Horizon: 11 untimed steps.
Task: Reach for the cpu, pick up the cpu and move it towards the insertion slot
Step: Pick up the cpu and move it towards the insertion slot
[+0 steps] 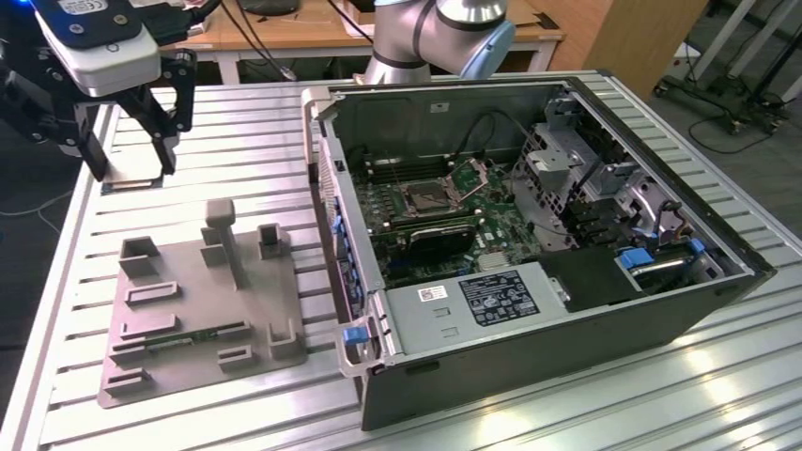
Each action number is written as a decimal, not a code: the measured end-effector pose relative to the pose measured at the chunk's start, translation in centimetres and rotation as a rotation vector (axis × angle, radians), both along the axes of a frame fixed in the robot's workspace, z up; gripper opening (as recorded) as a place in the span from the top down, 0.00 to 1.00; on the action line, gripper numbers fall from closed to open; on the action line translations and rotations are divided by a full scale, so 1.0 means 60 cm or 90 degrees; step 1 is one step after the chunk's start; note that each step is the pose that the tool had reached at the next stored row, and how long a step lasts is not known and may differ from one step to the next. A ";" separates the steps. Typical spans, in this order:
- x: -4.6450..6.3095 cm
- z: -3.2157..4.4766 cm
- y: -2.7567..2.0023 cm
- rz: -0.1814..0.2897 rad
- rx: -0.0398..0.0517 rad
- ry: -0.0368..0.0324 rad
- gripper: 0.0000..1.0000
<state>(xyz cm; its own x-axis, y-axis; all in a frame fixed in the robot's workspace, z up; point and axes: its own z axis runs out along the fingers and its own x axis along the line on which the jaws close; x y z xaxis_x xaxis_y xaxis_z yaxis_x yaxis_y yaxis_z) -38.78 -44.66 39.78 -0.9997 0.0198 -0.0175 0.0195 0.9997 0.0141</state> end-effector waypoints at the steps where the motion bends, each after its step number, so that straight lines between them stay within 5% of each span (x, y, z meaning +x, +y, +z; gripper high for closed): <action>1: 0.000 0.000 0.0000 0.000 0.0000 0.0000 0.45; 11: 0.000 0.006 0.0000 0.000 0.0000 0.0000 0.45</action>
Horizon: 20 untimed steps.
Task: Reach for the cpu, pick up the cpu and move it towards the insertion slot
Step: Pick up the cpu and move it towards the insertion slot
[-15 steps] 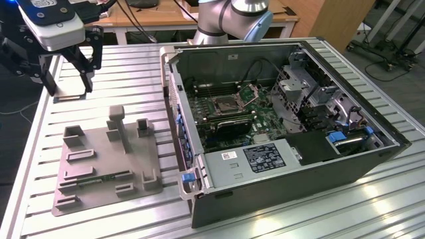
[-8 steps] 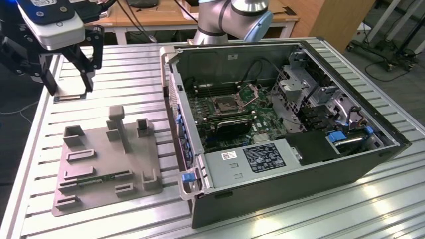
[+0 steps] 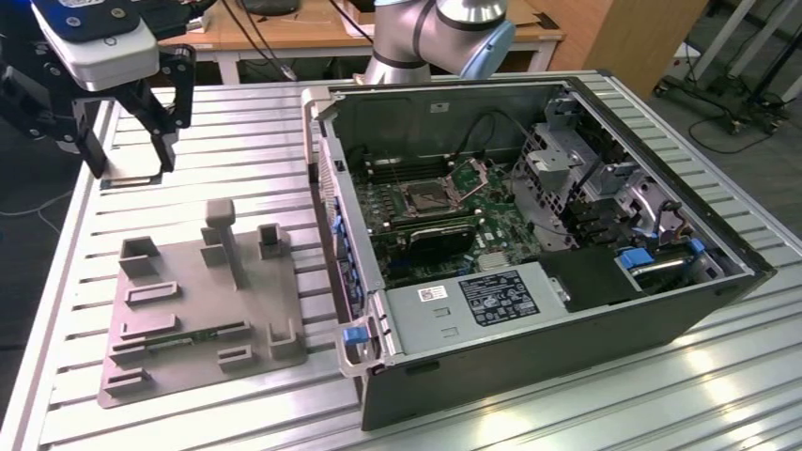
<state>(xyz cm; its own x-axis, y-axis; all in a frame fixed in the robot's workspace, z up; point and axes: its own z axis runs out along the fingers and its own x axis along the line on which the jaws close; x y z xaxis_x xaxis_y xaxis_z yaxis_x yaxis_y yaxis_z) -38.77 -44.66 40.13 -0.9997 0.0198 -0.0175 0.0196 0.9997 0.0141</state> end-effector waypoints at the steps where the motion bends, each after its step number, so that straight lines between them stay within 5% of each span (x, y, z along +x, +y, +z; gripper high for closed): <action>1: 0.000 0.000 0.0000 0.000 0.0000 0.0000 0.45; 20: 0.022 0.000 0.0000 0.000 0.0000 0.0000 0.45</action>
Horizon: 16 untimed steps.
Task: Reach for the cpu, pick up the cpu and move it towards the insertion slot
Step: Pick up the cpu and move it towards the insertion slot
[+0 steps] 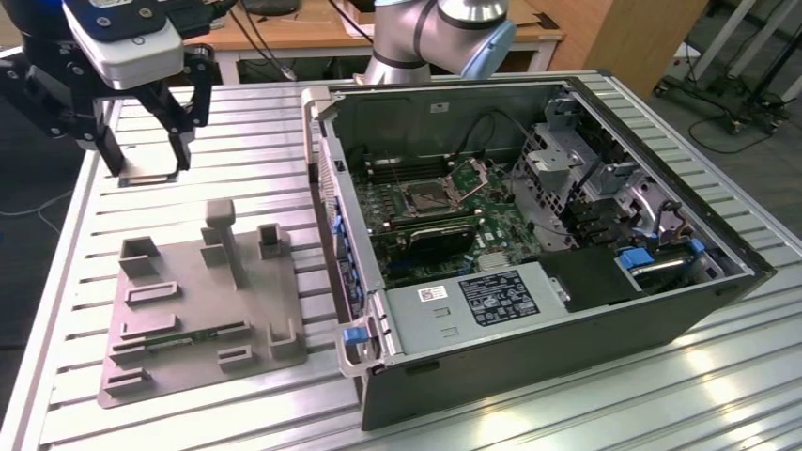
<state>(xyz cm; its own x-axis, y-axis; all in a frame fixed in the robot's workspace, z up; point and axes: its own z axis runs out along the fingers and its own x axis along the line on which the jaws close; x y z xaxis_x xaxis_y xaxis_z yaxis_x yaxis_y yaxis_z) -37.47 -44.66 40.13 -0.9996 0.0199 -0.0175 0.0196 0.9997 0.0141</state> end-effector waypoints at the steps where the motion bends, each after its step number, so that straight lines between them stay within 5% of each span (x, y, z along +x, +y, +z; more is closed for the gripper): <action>1: 0.002 0.000 0.0000 0.000 0.0000 0.0000 0.45; 16: 0.029 0.000 0.0000 0.000 0.0000 0.0000 0.45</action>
